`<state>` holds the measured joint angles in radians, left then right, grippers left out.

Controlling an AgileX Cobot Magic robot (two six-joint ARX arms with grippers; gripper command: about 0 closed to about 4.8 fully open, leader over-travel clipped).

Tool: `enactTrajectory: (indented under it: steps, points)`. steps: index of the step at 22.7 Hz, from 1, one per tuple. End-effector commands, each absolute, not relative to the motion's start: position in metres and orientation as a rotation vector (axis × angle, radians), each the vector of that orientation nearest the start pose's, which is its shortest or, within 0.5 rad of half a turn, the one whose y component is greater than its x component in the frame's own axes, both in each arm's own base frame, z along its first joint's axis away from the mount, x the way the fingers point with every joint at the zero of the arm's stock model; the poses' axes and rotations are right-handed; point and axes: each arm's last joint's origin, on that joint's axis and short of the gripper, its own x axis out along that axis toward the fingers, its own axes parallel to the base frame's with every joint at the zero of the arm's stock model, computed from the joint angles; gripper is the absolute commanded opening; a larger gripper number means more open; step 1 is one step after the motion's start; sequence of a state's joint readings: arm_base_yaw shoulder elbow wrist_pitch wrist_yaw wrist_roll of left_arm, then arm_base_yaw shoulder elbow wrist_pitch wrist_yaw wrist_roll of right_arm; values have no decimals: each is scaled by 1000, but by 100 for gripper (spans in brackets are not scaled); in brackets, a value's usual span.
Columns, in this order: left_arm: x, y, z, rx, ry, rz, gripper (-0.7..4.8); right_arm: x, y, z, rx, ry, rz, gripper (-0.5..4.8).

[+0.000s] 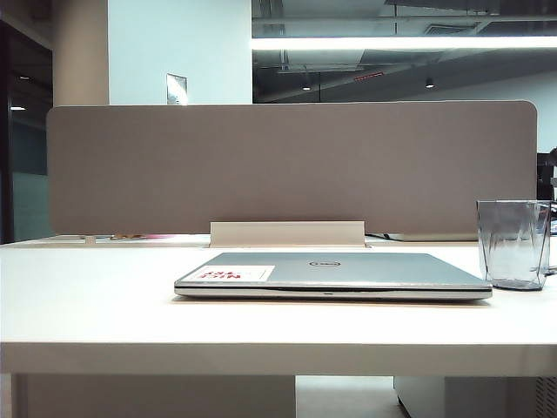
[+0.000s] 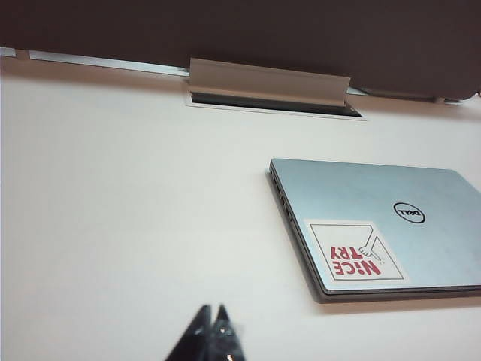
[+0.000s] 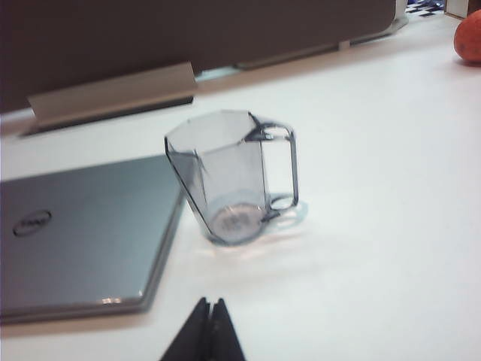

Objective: Pick up the water cup and place it on the right side of the laptop.

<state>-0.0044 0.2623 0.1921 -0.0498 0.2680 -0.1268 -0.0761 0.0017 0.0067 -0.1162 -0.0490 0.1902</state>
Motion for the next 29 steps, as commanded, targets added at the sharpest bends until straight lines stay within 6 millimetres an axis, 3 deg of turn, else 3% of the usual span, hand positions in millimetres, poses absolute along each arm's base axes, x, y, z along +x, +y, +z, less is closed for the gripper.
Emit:
enactTrajectory:
  steps: [1,9,16,24,29]
  points:
    - [109,-8,204,-92,126,-251,-6,96,-6,146,190,179,-48,-1]
    - [110,-5,185,-98,180,-147,-6,96,-6,147,191,175,-43,-1]
    - [111,-3,183,-92,175,-81,-6,96,-6,147,191,175,-42,-1]
    - [105,-3,164,-83,33,-78,-6,96,-6,147,190,174,-46,0]
    - [98,-3,168,-77,-19,-93,-6,96,-6,147,190,174,-46,-1]
